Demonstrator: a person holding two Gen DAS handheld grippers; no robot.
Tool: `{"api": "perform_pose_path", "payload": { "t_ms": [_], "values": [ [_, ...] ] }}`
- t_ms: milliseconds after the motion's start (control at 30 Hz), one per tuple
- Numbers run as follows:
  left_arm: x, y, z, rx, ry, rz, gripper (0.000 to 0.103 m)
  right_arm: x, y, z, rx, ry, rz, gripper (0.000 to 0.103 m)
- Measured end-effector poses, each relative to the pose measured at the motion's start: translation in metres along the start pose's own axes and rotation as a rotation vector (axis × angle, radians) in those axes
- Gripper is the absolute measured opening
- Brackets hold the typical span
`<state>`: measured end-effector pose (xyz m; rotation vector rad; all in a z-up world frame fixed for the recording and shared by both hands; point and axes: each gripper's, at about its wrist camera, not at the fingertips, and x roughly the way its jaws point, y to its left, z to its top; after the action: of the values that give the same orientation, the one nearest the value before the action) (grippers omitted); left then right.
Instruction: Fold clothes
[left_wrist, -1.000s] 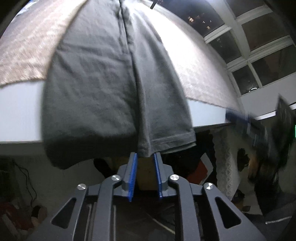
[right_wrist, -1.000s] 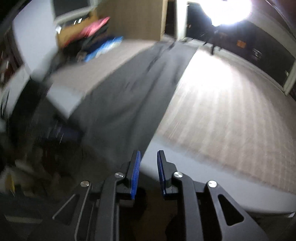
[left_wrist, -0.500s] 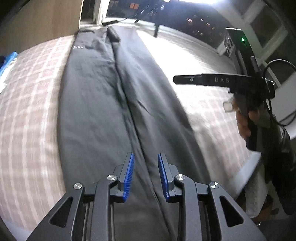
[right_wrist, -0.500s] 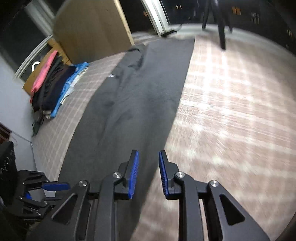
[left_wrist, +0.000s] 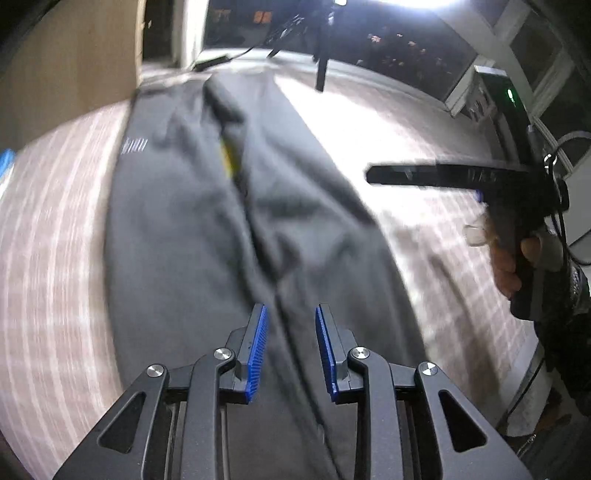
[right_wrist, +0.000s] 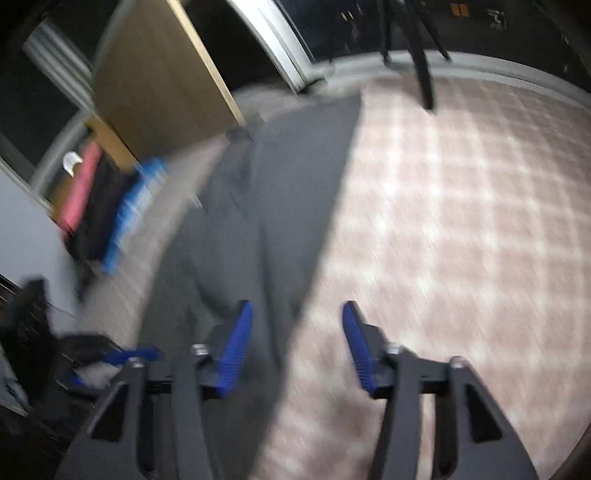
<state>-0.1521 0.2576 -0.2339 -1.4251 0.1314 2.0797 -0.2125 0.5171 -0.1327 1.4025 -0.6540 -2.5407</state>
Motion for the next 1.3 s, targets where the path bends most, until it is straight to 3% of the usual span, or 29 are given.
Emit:
{"api": "perform_pose_path", "payload": {
  "t_ms": [100,200,233,333,400,467,600,667,700,767,900,1000,1133,1233,1267,1300],
  "values": [
    [0.018,0.004,0.017,0.022,0.019,0.017,0.025,0.026,-0.002,0.031,-0.044,-0.020,-0.048,0.052],
    [0.033,0.008,0.022,0.031,0.031,0.048,0.025,0.057,-0.010,0.055,-0.062,-0.013,-0.042,0.051],
    [0.033,0.010,0.022,0.038,0.021,0.058,0.024,0.066,-0.010,0.060,-0.095,-0.013,-0.077,0.049],
    [0.023,0.021,0.021,0.006,0.009,0.060,0.024,0.076,-0.006,0.073,-0.214,-0.047,-0.338,0.041],
    [0.011,0.028,0.019,-0.020,-0.021,0.027,0.024,0.062,-0.001,0.079,-0.217,-0.123,-0.301,0.035],
    [0.003,0.033,0.019,-0.020,-0.034,0.011,0.024,0.061,0.017,0.085,-0.306,-0.158,-0.238,0.028],
    [0.006,0.040,0.022,-0.023,-0.024,-0.026,0.025,0.109,0.036,0.106,-0.364,-0.034,-0.099,0.025],
    [0.015,0.033,0.023,-0.031,-0.014,-0.022,0.024,0.138,0.028,0.121,-0.384,-0.003,-0.203,0.023],
    [0.016,0.035,0.022,-0.039,-0.013,-0.021,0.024,0.139,0.025,0.128,-0.375,-0.019,-0.250,0.015],
    [0.010,0.043,0.017,-0.068,-0.021,-0.035,0.024,0.138,0.019,0.141,-0.342,-0.033,-0.386,0.015],
    [-0.005,0.058,0.006,-0.094,-0.042,-0.007,0.027,0.099,0.009,0.140,-0.319,-0.112,-0.378,0.021],
    [-0.005,0.075,0.002,-0.126,-0.042,0.014,0.029,0.084,-0.005,0.135,-0.279,-0.127,-0.384,0.041],
    [-0.009,0.088,0.002,-0.154,-0.033,0.019,0.029,0.095,-0.020,0.141,-0.167,-0.078,-0.319,0.041],
    [-0.011,0.086,0.001,-0.146,-0.033,0.023,0.029,0.107,-0.020,0.139,-0.165,-0.049,-0.289,0.041],
    [-0.012,0.086,0.000,-0.140,-0.033,0.026,0.029,0.112,-0.017,0.137,-0.191,-0.036,-0.288,0.038],
    [-0.010,0.085,0.000,-0.139,-0.033,0.025,0.029,0.113,-0.014,0.135,-0.215,-0.026,-0.286,0.023]
  ]
}}
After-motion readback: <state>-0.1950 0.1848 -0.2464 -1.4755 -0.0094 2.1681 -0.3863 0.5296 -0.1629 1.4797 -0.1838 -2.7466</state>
